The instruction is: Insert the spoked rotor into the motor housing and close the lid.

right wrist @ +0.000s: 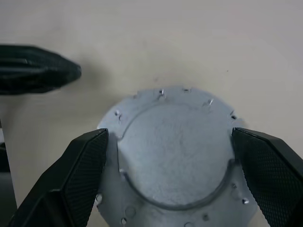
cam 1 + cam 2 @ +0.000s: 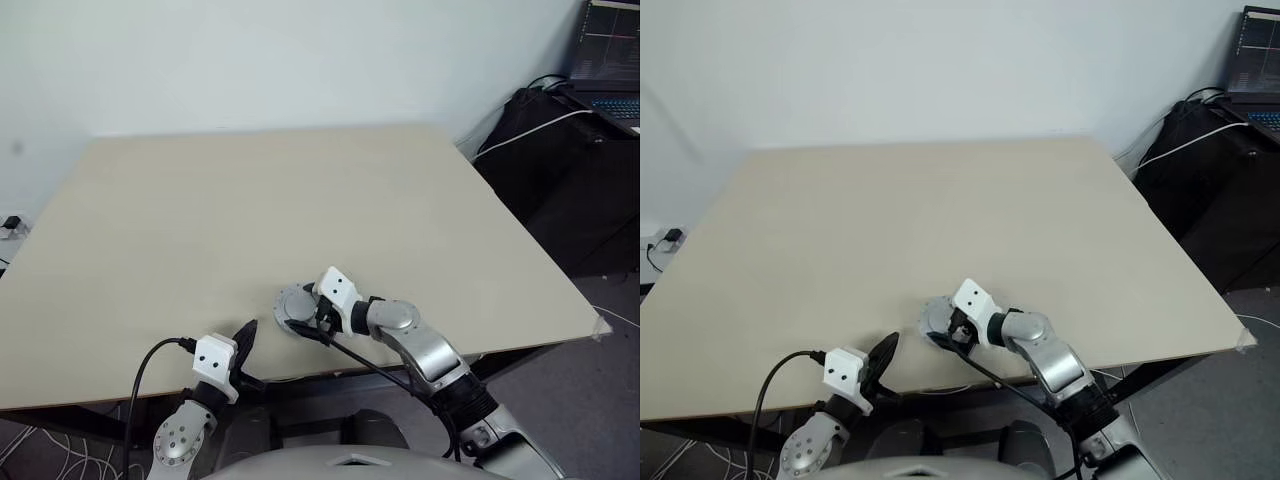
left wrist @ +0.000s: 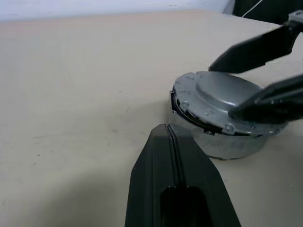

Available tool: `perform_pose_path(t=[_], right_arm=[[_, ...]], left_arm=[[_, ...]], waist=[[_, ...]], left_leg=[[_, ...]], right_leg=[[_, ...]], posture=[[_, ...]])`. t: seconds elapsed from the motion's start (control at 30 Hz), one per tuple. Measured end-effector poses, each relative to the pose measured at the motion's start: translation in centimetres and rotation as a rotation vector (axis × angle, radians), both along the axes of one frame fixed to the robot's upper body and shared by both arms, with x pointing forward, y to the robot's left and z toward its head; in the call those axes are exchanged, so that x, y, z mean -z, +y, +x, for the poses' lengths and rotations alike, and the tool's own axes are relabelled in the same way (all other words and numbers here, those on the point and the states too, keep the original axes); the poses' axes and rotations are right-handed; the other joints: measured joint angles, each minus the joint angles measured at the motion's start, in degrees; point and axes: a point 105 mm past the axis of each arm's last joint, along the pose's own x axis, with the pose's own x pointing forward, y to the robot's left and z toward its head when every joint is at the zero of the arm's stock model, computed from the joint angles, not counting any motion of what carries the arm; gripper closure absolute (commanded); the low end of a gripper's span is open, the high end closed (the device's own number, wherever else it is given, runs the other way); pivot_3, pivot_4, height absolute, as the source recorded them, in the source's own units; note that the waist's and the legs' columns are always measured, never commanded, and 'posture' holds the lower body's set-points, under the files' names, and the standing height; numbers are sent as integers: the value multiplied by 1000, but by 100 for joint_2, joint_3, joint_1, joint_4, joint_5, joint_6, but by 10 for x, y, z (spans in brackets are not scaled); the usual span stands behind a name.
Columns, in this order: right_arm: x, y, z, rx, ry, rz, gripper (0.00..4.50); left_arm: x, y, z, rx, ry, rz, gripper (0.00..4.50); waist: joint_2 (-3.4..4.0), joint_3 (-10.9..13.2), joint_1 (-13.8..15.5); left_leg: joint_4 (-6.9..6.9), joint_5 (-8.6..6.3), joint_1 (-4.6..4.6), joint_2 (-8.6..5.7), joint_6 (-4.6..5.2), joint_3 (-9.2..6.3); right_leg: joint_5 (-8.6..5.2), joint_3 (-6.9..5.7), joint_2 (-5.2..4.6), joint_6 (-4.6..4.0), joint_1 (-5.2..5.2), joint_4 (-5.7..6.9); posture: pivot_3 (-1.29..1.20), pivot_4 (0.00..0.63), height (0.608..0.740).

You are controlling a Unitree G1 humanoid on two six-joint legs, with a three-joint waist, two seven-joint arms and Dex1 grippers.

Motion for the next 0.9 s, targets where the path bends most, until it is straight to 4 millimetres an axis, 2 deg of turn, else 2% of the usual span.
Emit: perform_pose_path(t=[0.07, 0.17, 0.23, 0.27, 0.9], right_arm=[[2, 1, 1, -9, 1, -6, 27], [2, 2, 3, -12, -5, -10, 608], [2, 3, 5, -11, -5, -8, 1235], [2, 3, 5, -8, -4, -6, 1289], [-1, 0, 9, 69, 3, 30, 1289]], left_arm=[[0, 0, 0, -1, -2, 0, 4500], [-1, 0, 0, -1, -6, -1, 4500], [-1, 0, 0, -2, -8, -1, 4500], [-1, 0, 0, -2, -9, -1, 4500], [5, 6, -4, -8, -2, 3, 4500]], waist=[[0, 0, 0], [-1, -1, -1], [-1, -2, 0], [-1, -2, -1], [-1, -1, 7]], left_leg=[[0, 0, 0, 0, 0, 0], [1, 0, 1, 0, 0, 0], [1, 0, 1, 0, 0, 0], [1, 0, 1, 0, 0, 0], [2, 0, -1, 0, 0, 1]], right_leg=[[0, 0, 0, 0, 0, 1], [0, 0, 0, 0, 0, 2], [1, 0, 1, 0, 0, 2], [1, 0, 1, 0, 0, 2], [1, 0, -1, 0, 0, 2]], posture=[[0, 0, 740], [0, 0, 740], [0, 0, 740], [0, 0, 740], [0, 0, 740]])
